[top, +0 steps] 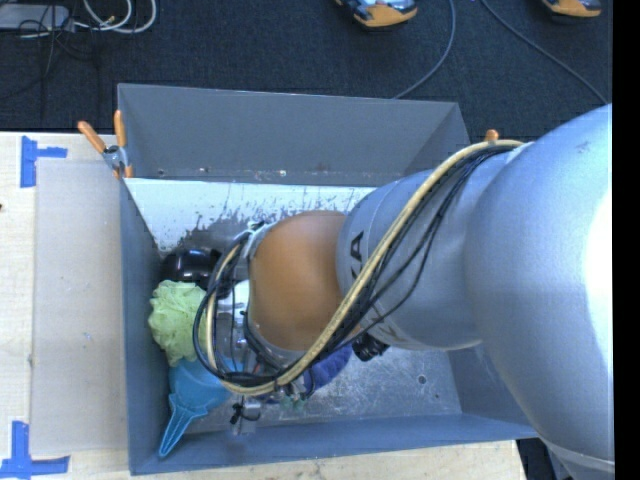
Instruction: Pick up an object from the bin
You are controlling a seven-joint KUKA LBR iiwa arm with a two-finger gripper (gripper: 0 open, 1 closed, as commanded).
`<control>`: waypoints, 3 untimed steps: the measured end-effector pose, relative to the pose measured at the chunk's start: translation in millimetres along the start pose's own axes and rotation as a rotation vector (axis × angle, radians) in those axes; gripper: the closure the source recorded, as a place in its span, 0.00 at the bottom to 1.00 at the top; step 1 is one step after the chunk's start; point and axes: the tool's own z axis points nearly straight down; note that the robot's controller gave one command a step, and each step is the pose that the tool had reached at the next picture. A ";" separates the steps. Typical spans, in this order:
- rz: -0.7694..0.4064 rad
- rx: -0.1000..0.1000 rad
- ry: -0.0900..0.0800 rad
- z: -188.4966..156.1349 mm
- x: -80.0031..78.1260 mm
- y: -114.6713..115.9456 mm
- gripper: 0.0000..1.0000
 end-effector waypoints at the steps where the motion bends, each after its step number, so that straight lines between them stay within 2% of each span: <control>1: 0.001 0.000 0.000 0.0 0.0 0.0 1.00; 2: -0.060 0.002 -0.005 -5.8 -72.1 -62.4 1.00; 3: 0.042 0.002 -0.011 -54.3 -119.3 -98.2 1.00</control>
Offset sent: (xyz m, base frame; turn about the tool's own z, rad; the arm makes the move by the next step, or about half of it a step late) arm 0.0000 0.0000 0.0000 0.0000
